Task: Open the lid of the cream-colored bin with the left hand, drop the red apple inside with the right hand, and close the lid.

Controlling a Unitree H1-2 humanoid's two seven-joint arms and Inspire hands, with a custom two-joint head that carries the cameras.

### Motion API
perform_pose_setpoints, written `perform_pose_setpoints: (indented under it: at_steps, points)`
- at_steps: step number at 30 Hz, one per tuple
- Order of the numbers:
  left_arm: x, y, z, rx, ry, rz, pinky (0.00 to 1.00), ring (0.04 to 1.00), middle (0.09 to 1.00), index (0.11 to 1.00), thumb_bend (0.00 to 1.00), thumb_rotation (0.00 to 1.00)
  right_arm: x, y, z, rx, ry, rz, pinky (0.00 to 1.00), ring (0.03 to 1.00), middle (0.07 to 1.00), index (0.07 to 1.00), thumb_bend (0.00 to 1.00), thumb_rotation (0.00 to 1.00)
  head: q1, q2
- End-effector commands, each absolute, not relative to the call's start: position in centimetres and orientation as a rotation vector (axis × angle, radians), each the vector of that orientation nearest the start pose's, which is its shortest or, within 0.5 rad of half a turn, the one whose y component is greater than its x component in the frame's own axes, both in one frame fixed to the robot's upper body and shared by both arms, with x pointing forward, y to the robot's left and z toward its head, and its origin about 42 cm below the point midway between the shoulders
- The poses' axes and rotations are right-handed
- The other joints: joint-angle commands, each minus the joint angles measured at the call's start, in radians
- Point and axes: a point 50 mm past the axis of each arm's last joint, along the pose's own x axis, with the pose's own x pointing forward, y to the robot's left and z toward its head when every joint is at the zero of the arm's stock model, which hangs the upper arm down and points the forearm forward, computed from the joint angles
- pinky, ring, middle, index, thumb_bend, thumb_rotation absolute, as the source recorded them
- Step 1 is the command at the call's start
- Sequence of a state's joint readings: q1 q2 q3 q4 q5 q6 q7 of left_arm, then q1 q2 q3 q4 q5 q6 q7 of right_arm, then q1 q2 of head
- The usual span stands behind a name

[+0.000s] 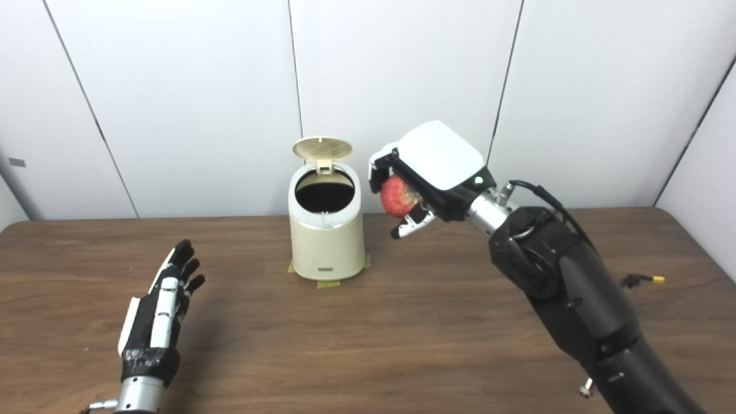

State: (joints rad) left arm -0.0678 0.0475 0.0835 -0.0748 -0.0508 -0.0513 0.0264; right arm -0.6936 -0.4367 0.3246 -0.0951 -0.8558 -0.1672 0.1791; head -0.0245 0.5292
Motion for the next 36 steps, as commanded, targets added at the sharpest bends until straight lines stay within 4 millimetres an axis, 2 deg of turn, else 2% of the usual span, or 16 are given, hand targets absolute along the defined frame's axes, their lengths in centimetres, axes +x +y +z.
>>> perform_pose_setpoints:
  at_steps: [1,9,15,29,36]
  points:
    - [31.1,24.2,15.2,0.010,-0.249,0.075,0.93,0.965,0.974,0.950,0.38,0.93,41.5,-17.4,37.9,-1.404,-1.013,0.240,0.30,0.408,0.552,0.463,0.51,0.00,0.003,0.000]
    - [31.2,23.9,15.3,0.013,-0.244,0.085,0.92,0.958,0.967,0.943,0.39,0.92,42.2,-14.7,37.9,-1.350,-1.142,0.295,0.34,0.428,0.565,0.462,0.49,0.00,0.009,-0.003]
    - [31.2,23.6,15.3,0.011,-0.250,0.071,0.92,0.958,0.970,0.951,0.38,0.95,43.8,-13.3,37.5,-1.288,-1.202,0.268,0.29,0.410,0.575,0.482,0.49,0.00,0.012,-0.005]
    - [30.8,23.5,15.4,0.007,-0.243,0.072,0.93,0.965,0.975,0.956,0.39,0.92,49.5,-12.0,35.2,-1.279,-1.150,0.232,0.33,0.448,0.572,0.466,0.49,0.00,0.016,0.001]
    - [30.8,23.3,15.5,-0.002,-0.249,0.080,0.91,0.956,0.967,0.949,0.37,0.96,51.0,-12.4,34.1,-1.269,-1.132,0.181,0.33,0.445,0.572,0.468,0.49,0.00,0.022,0.001]
